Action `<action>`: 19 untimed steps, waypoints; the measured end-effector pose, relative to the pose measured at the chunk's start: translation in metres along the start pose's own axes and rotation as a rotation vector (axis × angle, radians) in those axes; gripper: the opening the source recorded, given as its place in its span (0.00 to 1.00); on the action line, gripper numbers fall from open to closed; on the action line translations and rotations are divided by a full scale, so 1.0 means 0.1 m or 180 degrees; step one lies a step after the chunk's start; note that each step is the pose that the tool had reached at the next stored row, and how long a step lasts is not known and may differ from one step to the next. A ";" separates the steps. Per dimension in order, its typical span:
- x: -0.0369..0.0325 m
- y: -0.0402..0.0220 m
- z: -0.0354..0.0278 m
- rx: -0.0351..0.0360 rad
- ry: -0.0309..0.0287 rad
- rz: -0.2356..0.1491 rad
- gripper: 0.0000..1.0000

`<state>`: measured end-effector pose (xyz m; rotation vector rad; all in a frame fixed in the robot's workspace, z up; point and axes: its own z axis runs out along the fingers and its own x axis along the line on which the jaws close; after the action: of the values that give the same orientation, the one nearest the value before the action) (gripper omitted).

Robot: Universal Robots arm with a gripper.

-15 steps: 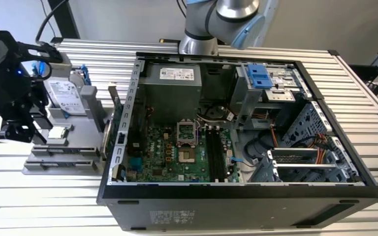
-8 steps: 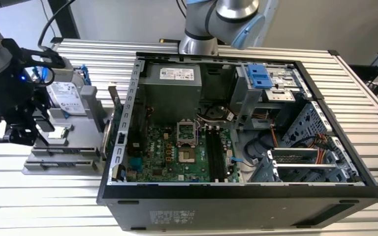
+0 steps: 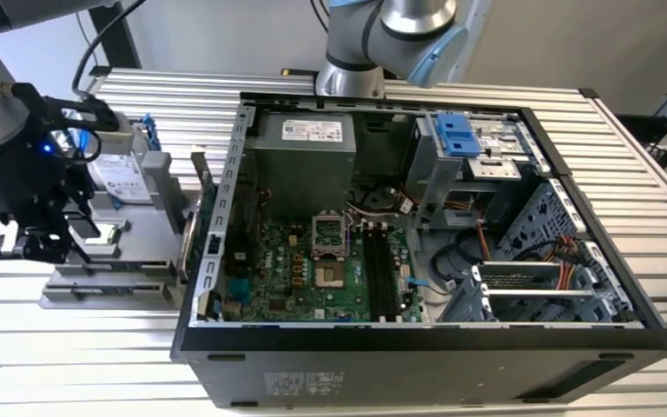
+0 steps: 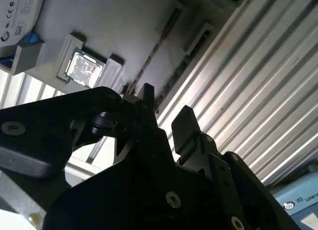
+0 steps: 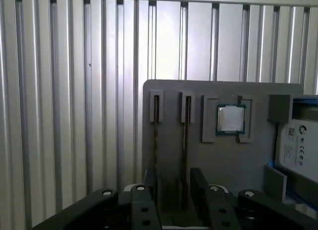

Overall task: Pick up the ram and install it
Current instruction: 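Pick up the ram and move it above insertion slot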

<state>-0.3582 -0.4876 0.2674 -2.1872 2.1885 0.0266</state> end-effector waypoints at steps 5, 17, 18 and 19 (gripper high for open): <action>0.004 0.001 0.071 0.0000 0.0000 0.0018 1.00; 0.012 0.006 0.257 -0.0003 -0.0003 0.0032 1.00; 0.012 0.006 0.272 -0.0003 -0.0004 0.0032 1.00; 0.013 0.006 0.286 -0.0003 -0.0005 0.0032 1.00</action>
<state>-0.3582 -0.4876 0.2387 -2.1759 2.1991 0.0298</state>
